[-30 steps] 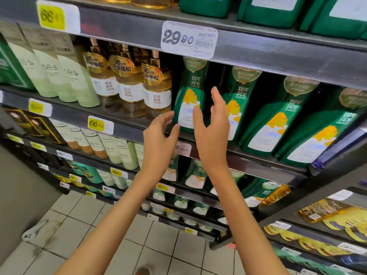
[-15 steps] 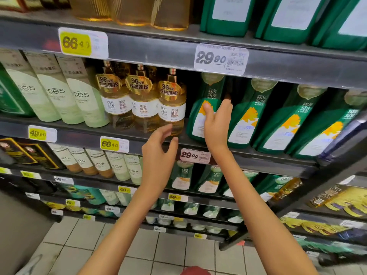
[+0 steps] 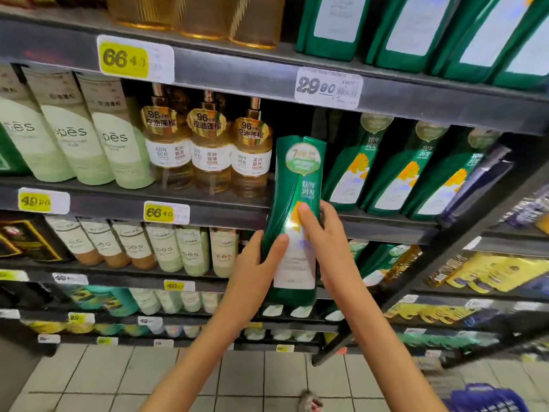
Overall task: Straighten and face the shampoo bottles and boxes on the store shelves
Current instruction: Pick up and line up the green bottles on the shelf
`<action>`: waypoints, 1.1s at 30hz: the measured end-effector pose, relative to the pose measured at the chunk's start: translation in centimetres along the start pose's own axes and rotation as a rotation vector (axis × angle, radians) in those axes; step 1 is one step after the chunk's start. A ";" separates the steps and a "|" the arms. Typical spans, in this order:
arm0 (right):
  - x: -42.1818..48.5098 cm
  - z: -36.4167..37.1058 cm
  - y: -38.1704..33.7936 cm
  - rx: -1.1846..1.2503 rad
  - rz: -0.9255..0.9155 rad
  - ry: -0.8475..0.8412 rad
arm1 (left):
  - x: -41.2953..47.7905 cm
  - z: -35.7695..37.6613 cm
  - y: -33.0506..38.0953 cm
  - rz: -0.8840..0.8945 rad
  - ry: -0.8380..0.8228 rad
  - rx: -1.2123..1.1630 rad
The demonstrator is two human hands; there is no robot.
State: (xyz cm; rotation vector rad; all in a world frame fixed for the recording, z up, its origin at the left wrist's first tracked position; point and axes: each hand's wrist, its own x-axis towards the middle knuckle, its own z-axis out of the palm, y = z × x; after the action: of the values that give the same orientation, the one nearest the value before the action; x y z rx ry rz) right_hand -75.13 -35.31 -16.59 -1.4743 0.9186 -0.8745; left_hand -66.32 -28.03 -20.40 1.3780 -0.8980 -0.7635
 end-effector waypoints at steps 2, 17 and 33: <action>-0.1 -0.6 -0.2 0.061 0.031 -0.052 | -0.5 -0.3 0.3 -0.030 -0.040 -0.122; 0.0 0.9 0.2 0.257 -0.051 -0.188 | -2.7 -1.6 -0.2 0.081 -0.138 0.224; 0.6 -0.2 1.2 0.329 0.059 -0.259 | -2.1 -2.5 -0.4 -0.008 -0.166 0.071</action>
State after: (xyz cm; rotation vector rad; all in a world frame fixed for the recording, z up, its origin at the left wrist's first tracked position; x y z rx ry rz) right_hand -75.16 -35.98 -17.77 -1.2335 0.5908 -0.7314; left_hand -65.06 -25.01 -20.93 1.3957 -1.0577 -0.8691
